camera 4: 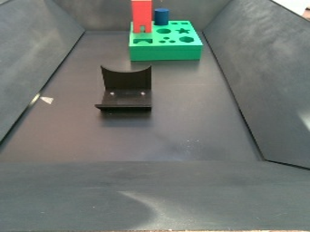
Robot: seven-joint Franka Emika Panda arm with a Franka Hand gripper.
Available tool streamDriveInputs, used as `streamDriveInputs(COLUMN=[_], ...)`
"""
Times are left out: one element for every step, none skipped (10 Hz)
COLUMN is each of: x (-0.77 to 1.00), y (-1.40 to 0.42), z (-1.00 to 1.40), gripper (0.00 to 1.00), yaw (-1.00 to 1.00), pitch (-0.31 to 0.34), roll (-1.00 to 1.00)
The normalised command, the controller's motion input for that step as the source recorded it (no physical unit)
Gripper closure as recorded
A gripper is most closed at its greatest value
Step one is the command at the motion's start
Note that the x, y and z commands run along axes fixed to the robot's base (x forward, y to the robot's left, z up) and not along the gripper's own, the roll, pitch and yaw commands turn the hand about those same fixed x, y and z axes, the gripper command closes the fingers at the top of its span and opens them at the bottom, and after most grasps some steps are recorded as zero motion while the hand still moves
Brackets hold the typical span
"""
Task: Pick up the hexagon object. Move up. Place the hexagon object on the fixture. Regrasp the hexagon object. Move to above the board. Insert the hexagon object.
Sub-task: Move to above the board, then insert the hexagon object.
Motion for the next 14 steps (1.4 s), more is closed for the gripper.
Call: streamDriveInputs(x=[-0.45, -0.47, -0.49, -0.44, -0.32, -0.21, -0.15, -0.1, -0.08, 0.0, -0.01, 0.02, 0.0, 0.0], y=[-1.0, -1.0, -1.0, -0.81, -0.5, -0.27, -0.14, -0.07, -0.03, 0.0, 0.0, 0.14, 0.16, 0.11], z=[0.05, 0.05, 0.05, 0.04, 0.03, 0.01, 0.01, 0.01, 0.0, 0.0, 0.0, -0.06, -0.4, -0.47], gripper=[1.0, 1.0, 1.0, 1.0, 1.0, 1.0, 1.0, 1.0, 1.0, 1.0, 1.0, 1.0, 1.0, 1.0], yaw=[-0.13, -0.13, -0.13, -0.12, -0.12, -0.09, -0.06, -0.03, -0.02, 0.0, -0.04, -0.26, -0.73, -0.77], pitch=[-0.035, -0.033, -0.036, -0.044, -0.053, -0.052, -0.051, -0.05, -0.048, -0.027, 0.0, 0.01, 0.0, -0.086], roll=[-1.0, -1.0, -1.0, -1.0, -1.0, -0.85, -0.64, -0.39, -0.26, 0.0, 0.0, -0.03, -0.1, -0.1])
